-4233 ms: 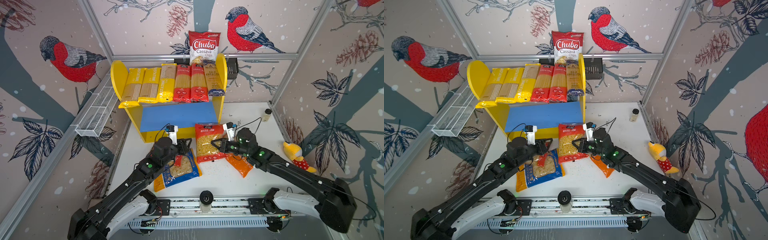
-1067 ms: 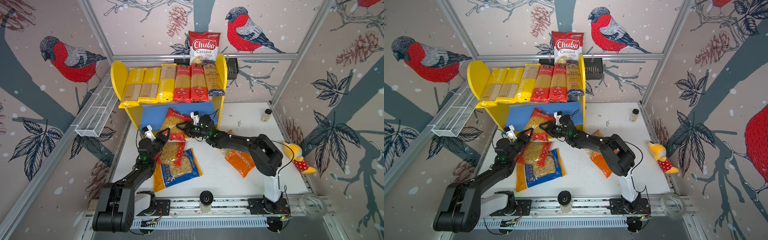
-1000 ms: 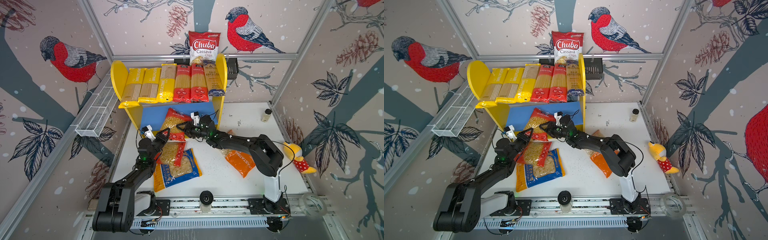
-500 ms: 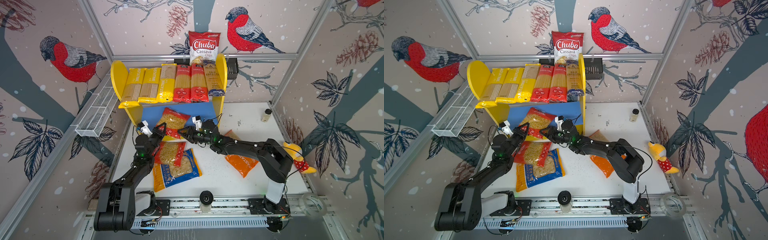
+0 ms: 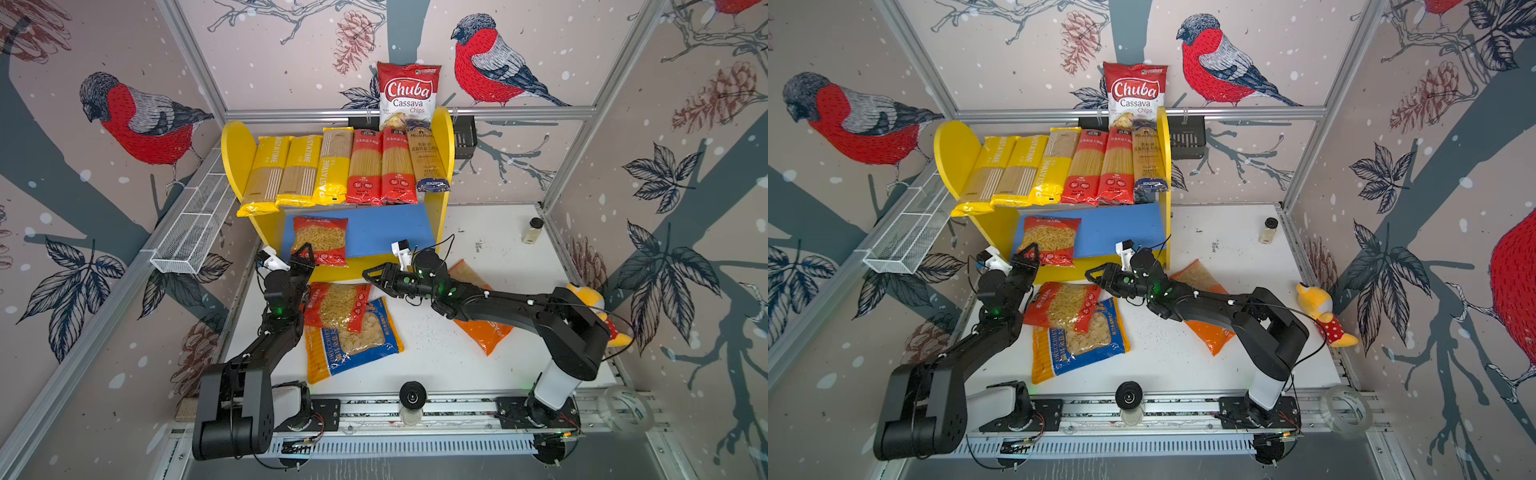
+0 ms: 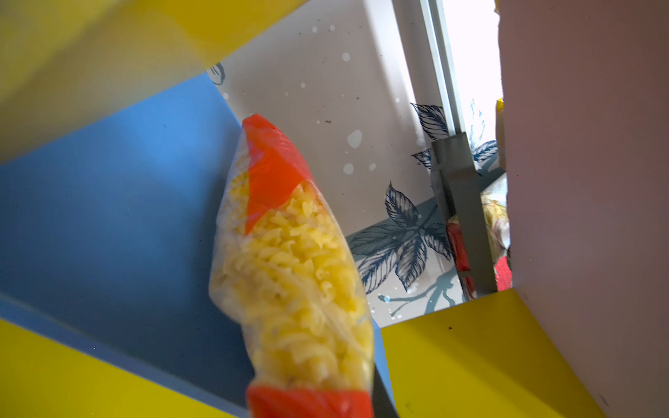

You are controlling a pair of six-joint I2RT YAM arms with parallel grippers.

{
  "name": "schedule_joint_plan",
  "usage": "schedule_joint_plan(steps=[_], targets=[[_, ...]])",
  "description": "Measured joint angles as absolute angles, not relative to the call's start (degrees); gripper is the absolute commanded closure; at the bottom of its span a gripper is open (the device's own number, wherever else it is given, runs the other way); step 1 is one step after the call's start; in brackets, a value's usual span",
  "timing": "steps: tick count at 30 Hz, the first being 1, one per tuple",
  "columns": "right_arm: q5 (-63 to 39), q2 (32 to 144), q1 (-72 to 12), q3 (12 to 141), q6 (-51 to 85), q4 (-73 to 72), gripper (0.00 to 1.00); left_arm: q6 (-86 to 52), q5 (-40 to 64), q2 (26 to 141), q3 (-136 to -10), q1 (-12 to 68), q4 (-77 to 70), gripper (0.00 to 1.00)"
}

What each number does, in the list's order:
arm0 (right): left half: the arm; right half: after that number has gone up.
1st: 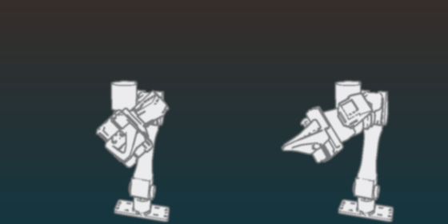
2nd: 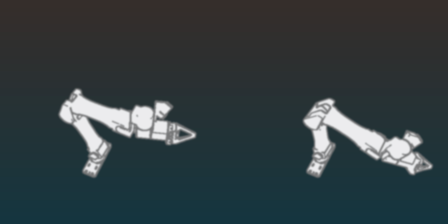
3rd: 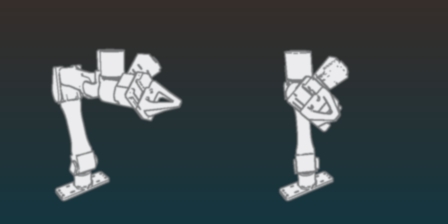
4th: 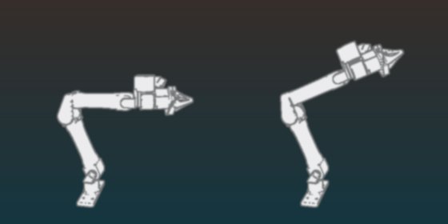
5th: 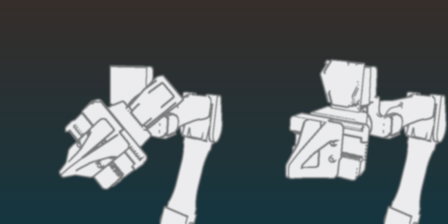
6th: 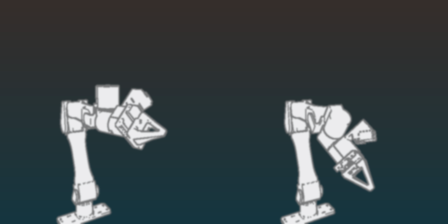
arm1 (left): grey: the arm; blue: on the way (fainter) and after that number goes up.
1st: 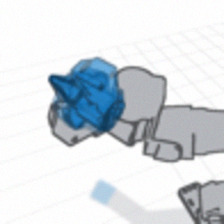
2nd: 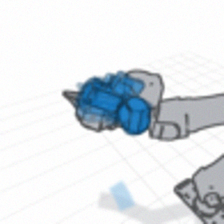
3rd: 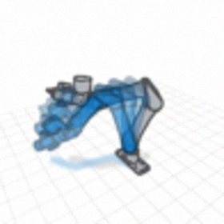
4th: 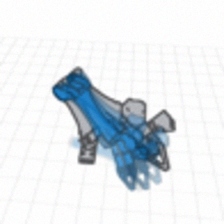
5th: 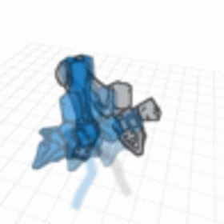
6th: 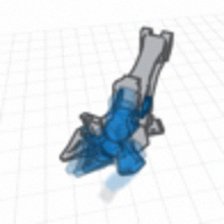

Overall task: Arrange pasta packages on shelves
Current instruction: Place the pasta bag on the shelf.

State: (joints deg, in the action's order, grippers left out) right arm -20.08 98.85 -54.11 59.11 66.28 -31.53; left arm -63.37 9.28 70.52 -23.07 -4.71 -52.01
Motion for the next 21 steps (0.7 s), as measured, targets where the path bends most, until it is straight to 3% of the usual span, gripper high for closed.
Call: schedule_joint_plan(steps=[6,10,13,17,21], targets=[[-20.1,98.8,-54.5,58.5,66.1,-31.4,0.47,-62.7,8.9,75.2,-22.8,-4.8,-53.8,0.98],[-20.1,98.8,-54.5,58.3,66.1,-31.2,0.47,-63.0,9.3,78.0,-23.3,-4.8,-56.2,0.92],[-20.1,98.8,-54.6,58.3,66.1,-31.2,0.47,-63.1,10.0,79.2,-23.9,-4.6,-57.1,0.81],[-20.1,98.8,-54.7,58.0,66.1,-31.2,0.47,-63.1,11.4,79.0,-23.8,-4.5,-56.3,0.55],[-19.9,98.9,-54.7,57.6,66.1,-31.2,0.47,-63.2,12.3,75.9,-22.6,-4.3,-53.7,0.44]])
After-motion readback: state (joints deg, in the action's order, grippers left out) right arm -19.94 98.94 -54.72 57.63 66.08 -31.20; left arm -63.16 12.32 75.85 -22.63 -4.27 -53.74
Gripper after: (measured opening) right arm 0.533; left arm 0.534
